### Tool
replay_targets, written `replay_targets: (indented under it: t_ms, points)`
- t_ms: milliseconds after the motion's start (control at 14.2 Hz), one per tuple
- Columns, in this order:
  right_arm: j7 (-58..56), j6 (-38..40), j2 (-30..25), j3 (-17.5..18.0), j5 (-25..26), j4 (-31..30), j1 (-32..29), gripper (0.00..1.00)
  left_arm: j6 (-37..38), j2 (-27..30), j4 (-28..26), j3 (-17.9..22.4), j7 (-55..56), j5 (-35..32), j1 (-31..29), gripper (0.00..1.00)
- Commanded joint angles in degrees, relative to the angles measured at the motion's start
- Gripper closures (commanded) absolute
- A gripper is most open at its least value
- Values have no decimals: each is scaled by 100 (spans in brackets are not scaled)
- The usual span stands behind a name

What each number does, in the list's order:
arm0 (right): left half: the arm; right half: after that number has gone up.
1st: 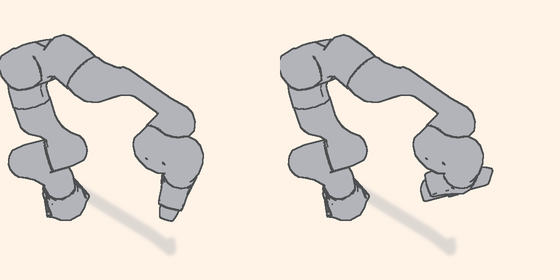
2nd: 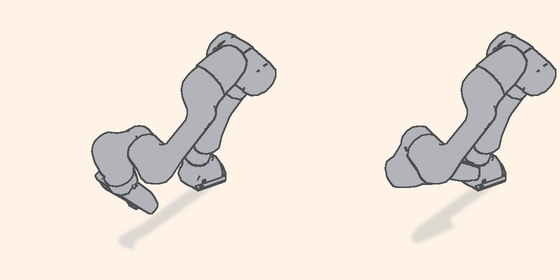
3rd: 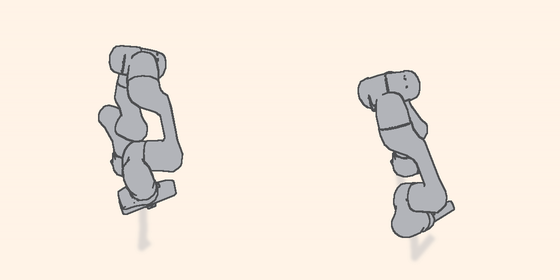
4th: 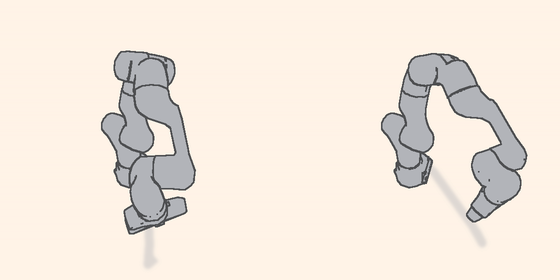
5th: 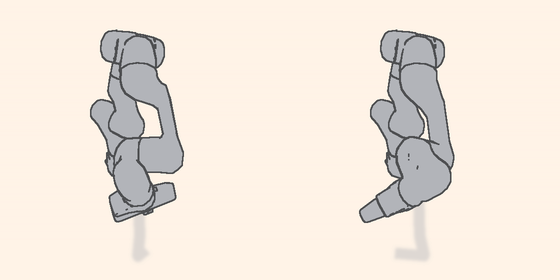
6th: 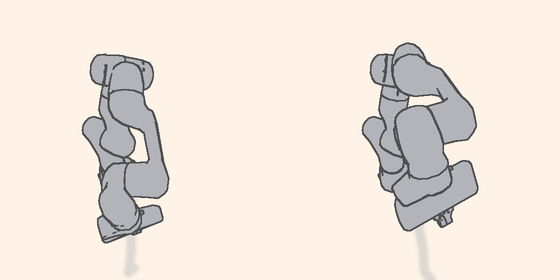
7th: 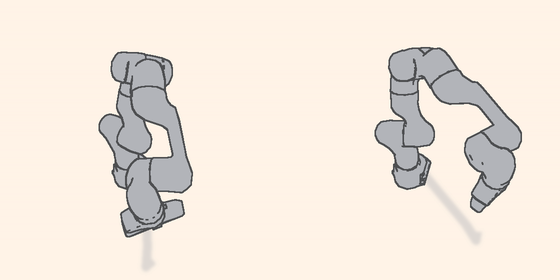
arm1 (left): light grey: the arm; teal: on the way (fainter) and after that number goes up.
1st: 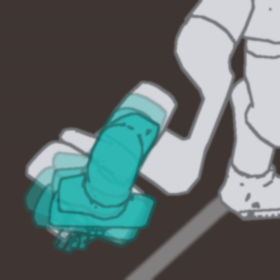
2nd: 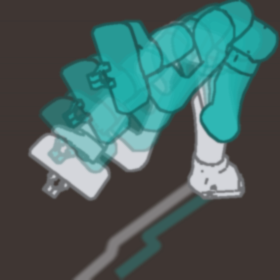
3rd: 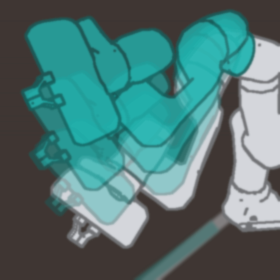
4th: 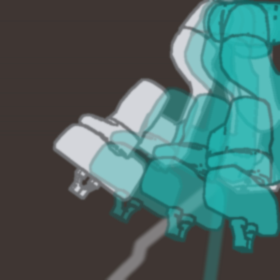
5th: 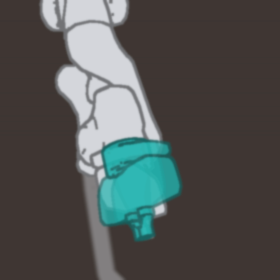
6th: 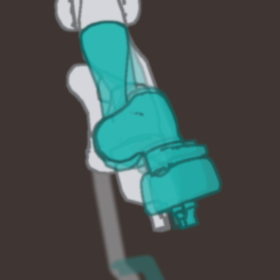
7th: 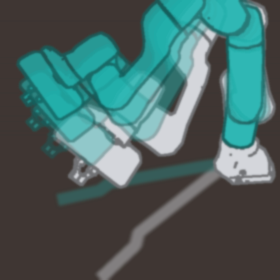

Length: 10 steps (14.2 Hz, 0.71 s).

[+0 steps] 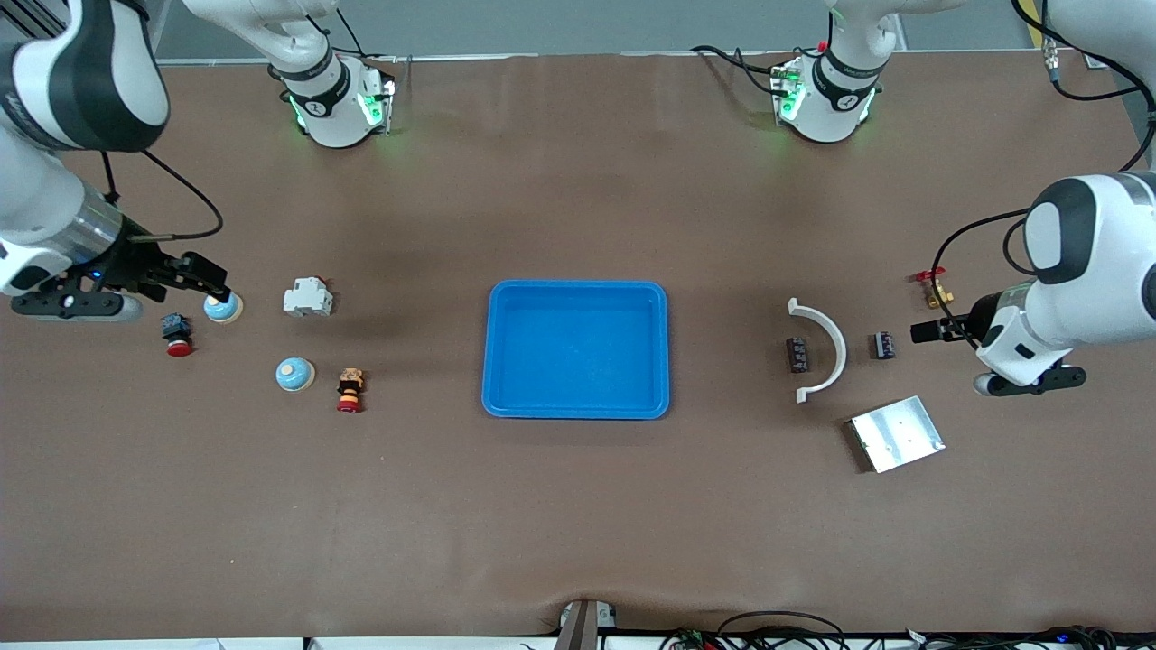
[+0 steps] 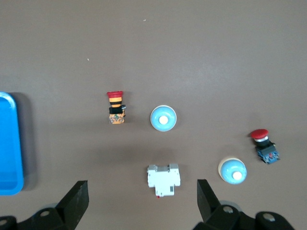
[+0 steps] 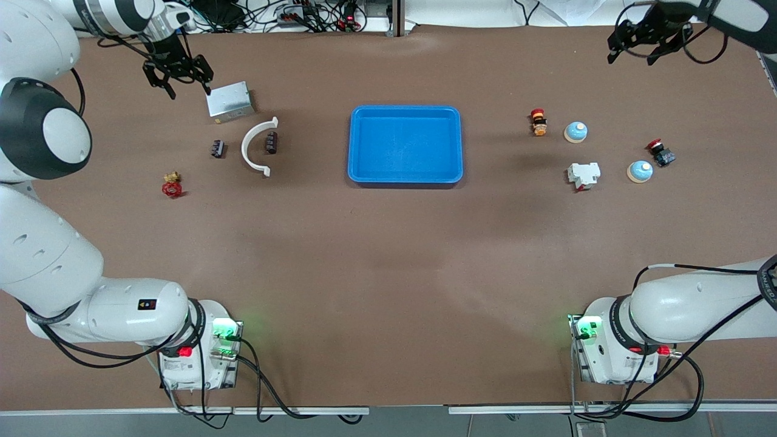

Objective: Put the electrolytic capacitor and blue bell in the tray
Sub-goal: 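Grasp a black capacitor with the left gripper while the right gripper grasps a blue bell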

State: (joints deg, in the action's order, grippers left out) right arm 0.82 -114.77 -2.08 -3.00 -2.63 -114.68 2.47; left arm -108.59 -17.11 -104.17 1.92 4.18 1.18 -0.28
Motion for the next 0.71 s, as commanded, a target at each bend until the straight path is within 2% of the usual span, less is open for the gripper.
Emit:
replay_targets:
  t_ms: [0,283,636]
  points:
    - [-30,-554,-171,2,-62,-572,-1,0,-337,-134,-243,-16,65,-118,-7,0]
    - [-21,-1152,119,2,-62,-925,-18,0,-1039,-214,-744,-16,-32,-118,-16,0]
    - [41,-1548,681,2,-62,-934,-62,0,-2173,-451,-1350,-16,-32,-118,-7,0]
